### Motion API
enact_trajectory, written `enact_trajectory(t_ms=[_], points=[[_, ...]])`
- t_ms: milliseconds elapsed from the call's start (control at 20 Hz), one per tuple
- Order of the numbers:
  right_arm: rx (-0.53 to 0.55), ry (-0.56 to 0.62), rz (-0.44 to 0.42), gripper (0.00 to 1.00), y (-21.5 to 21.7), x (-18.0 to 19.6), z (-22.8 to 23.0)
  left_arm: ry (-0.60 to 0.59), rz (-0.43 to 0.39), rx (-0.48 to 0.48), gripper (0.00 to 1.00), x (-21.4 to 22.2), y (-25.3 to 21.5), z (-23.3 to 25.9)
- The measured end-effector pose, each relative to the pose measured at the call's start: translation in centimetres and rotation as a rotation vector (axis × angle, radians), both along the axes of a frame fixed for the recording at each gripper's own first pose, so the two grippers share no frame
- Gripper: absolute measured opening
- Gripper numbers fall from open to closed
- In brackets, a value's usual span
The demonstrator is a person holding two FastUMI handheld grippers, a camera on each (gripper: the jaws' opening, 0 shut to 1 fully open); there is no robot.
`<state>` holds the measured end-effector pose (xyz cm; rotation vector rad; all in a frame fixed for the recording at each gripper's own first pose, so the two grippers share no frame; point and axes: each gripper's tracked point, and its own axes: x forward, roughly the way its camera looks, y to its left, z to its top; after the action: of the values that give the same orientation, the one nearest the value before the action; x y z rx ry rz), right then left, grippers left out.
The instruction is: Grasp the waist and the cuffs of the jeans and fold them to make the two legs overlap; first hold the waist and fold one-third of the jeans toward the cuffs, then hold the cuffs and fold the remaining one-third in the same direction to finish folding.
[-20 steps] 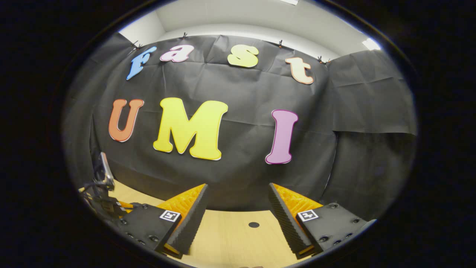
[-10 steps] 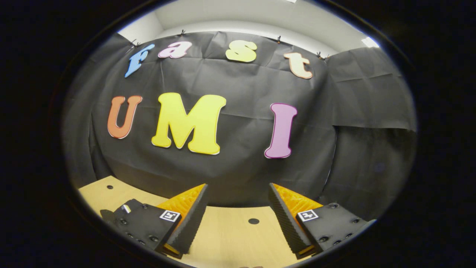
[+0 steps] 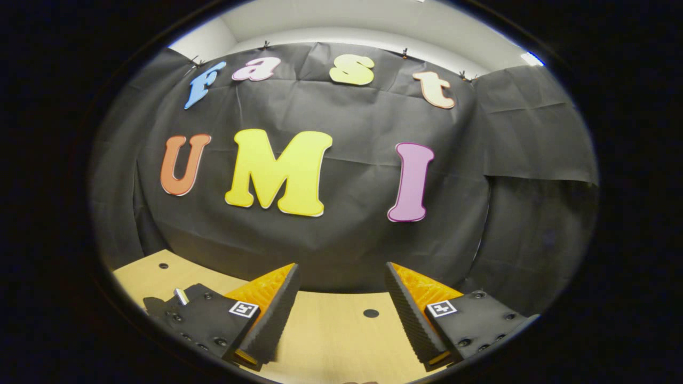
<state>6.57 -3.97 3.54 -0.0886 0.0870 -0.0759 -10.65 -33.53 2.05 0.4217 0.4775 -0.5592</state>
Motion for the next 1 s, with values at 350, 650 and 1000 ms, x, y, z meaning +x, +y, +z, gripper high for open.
enact_trajectory(t_ms=[350,650,1000], points=[[0.003,-0.059,0.102,0.96,3.5,-0.6,2.8,-0.138,0.006,-0.195,0.98,-3.3,-2.2,10.1],[0.056,-0.112,0.177,0.98,5.8,-1.7,4.7,-0.365,0.272,-0.364,0.99,-3.6,7.0,23.4],[0.139,-0.1,0.214,0.98,8.3,-3.2,3.2,-0.516,0.585,-0.513,0.99,-6.9,15.9,31.6]])
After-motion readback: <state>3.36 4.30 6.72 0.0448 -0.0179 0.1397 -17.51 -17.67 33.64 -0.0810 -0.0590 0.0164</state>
